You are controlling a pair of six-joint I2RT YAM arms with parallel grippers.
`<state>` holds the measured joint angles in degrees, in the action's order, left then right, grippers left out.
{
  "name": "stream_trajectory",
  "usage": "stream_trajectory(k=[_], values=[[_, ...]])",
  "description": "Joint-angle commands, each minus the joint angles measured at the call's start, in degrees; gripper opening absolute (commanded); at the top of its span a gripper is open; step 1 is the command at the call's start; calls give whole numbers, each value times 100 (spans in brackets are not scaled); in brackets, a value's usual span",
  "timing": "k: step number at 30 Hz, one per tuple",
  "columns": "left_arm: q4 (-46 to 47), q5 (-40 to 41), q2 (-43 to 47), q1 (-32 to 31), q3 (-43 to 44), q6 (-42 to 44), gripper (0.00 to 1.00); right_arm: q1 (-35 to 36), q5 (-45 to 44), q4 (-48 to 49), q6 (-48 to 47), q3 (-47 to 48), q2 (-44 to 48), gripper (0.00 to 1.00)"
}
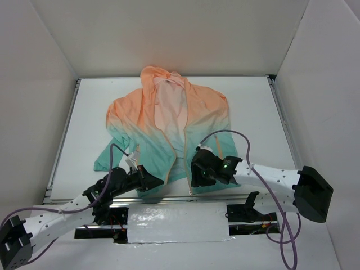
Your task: Zip up the jacket
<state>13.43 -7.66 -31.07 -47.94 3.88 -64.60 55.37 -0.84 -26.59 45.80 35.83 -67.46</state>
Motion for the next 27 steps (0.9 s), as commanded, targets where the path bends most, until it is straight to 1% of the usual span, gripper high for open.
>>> stream_trajectory(k=[1, 3, 9, 19, 24, 27], values=[[363, 54, -127, -5, 288, 122, 0, 429, -802, -1119, 139, 441, -153, 52], [301, 72, -162, -5, 394, 184, 0, 588, -1014, -1296, 306, 495, -319, 52], [344, 28, -198, -5, 377, 220, 0, 843, -1252, -1199, 394, 609, -662, 51], [309, -34, -163, -5, 342, 264, 0, 949, -1217, -945, 298, 855, -1129, 50], [265, -43, -154, -5, 324, 290, 0, 949, -1006, -725, 263, 811, -1313, 50], [186, -16, -110, -5, 324, 299, 0, 966, -1023, -707, 271, 811, -1427, 49]])
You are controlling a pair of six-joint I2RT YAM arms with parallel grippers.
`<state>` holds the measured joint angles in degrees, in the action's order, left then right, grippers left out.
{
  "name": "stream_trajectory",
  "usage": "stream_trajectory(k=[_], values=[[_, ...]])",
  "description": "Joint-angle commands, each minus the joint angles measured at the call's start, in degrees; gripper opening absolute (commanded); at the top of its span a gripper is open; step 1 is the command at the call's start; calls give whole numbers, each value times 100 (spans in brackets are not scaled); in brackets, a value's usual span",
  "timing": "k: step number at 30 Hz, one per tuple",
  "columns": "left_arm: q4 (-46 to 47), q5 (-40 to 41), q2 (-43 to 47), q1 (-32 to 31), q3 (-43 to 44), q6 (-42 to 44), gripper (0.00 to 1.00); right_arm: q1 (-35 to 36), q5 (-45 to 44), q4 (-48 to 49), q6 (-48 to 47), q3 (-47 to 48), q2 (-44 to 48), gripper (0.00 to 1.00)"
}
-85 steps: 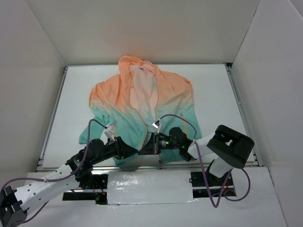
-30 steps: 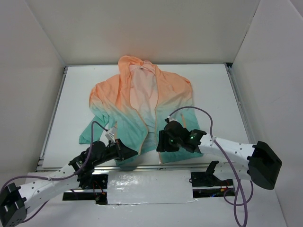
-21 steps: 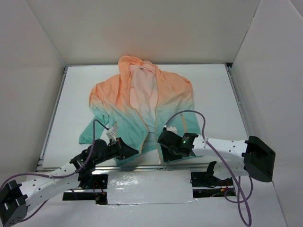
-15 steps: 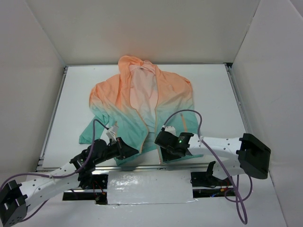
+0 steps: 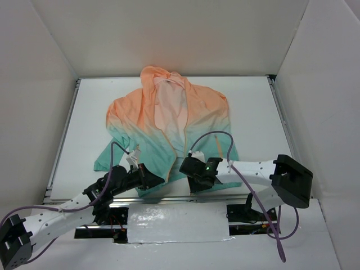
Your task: Zip up the jacket
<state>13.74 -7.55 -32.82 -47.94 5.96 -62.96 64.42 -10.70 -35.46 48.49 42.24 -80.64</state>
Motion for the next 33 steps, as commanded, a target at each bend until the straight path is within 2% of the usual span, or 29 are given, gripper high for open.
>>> stream_trajectory(k=[1, 5, 8, 9, 11, 13, 15, 18, 21, 24, 28, 33], values=[[129, -27, 82, -5, 108, 135, 0, 44, -38, 171, -6, 171, -153, 49], [-2, 17, 170, -5, 125, 143, 0, 79, -2, 259, 11, 100, -259, 45], [-81, 61, 214, -5, 160, 161, 0, 88, -2, 303, 20, 83, -320, 38], [-99, 78, 214, -5, 160, 170, 0, 114, -2, 303, 29, 83, -347, 28], [-126, 87, 215, -5, 178, 187, 0, 140, -20, 303, 38, 109, -478, 24], [-134, 87, 197, -5, 195, 205, 0, 184, -37, 329, 64, 118, -610, 15], [-152, 96, 197, -5, 204, 205, 0, 202, -64, 329, 99, 144, -698, 0], [-126, 105, 153, -5, 213, 214, 0, 255, -90, 373, 178, 188, -655, 0], [-82, 140, 22, -5, 361, 275, 0, 246, -99, 575, 248, 180, -173, 0], [6, 219, -206, -5, 668, 433, 0, 246, -143, 1075, 380, -65, 705, 0], [435, 482, -654, -13, 977, 565, 0, 168, 23, 2653, 643, -873, 2232, 0], [1314, 729, -1077, -22, 978, 442, 0, 123, -126, 3518, 794, -1569, 2983, 0]])
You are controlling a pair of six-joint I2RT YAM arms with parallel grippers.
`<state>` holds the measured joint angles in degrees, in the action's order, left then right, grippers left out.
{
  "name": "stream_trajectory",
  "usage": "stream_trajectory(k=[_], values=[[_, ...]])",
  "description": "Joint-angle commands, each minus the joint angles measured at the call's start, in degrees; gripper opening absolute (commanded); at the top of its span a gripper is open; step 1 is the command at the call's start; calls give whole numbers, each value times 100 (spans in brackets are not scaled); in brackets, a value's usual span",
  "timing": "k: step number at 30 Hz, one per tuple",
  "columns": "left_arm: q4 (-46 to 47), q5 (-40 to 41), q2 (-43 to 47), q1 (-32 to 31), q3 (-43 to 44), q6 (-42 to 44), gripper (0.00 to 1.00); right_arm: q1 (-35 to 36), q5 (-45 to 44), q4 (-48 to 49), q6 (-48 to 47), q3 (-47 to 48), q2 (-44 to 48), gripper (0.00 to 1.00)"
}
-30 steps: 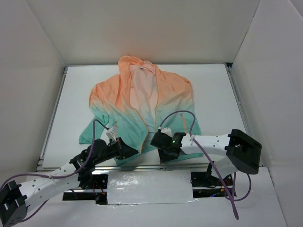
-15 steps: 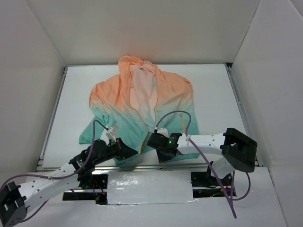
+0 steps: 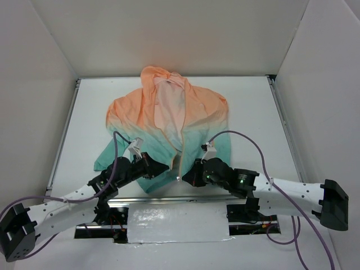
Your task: Zip up the jacket
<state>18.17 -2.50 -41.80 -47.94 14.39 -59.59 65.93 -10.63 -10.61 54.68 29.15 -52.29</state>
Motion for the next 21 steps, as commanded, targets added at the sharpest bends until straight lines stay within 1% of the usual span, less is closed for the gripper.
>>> stream_trajectory(k=[1, 2, 3, 5, 8, 12, 16, 21], values=[[1055, 215, -240, -31, 134, 132, 0, -28, -123, 1148, 166, -330, 210, 0], [1439, 224, -345, -31, 108, 141, 0, -28, -123, 1349, 123, -513, 298, 0], [1600, 398, -390, -40, 90, 141, 0, -28, -141, 1577, 148, -594, 473, 0], [1951, 443, -487, -57, 81, 176, 0, -37, -289, 1755, 193, -831, 676, 0], [2084, 575, -522, -84, 55, 167, 0, -37, -500, 1870, 219, -981, 1010, 0], [2436, 523, -575, -101, -68, 1, 0, -37, -562, 2360, 43, -1209, 1282, 0], [2542, 479, -654, -136, -147, -157, 0, -36, -712, 2485, -62, -1227, 1274, 0], [2533, 470, -680, -198, -200, -237, 0, -45, -668, 2783, -106, -1245, 1116, 0]])
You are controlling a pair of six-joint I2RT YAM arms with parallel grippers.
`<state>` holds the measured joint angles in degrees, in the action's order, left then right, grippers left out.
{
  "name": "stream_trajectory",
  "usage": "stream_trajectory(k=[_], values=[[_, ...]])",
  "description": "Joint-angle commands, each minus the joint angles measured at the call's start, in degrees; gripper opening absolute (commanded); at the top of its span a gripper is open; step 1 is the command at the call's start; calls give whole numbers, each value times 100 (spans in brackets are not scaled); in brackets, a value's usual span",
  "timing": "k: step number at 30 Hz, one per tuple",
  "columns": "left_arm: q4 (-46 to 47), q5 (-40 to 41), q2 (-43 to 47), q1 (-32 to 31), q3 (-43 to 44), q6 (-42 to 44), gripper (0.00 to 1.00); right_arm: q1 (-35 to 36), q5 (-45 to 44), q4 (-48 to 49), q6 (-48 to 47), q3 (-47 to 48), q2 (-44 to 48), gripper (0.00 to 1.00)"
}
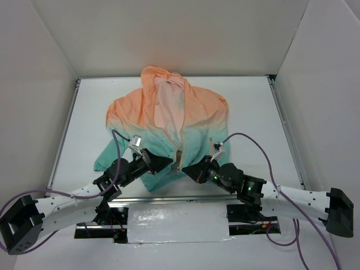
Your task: Zip up the jacket
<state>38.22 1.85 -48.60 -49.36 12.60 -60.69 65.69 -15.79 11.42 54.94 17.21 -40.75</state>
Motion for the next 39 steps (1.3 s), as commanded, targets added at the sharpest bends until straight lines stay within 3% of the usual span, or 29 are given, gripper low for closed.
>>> stream_trajectory(k=[1, 39], values=[[564, 26, -9, -56, -47, -154, 0, -21, -170, 615, -132, -86, -38, 0], [582, 17, 26, -188, -205, -321, 0, -127, -284, 871, -273, -69, -284, 0]])
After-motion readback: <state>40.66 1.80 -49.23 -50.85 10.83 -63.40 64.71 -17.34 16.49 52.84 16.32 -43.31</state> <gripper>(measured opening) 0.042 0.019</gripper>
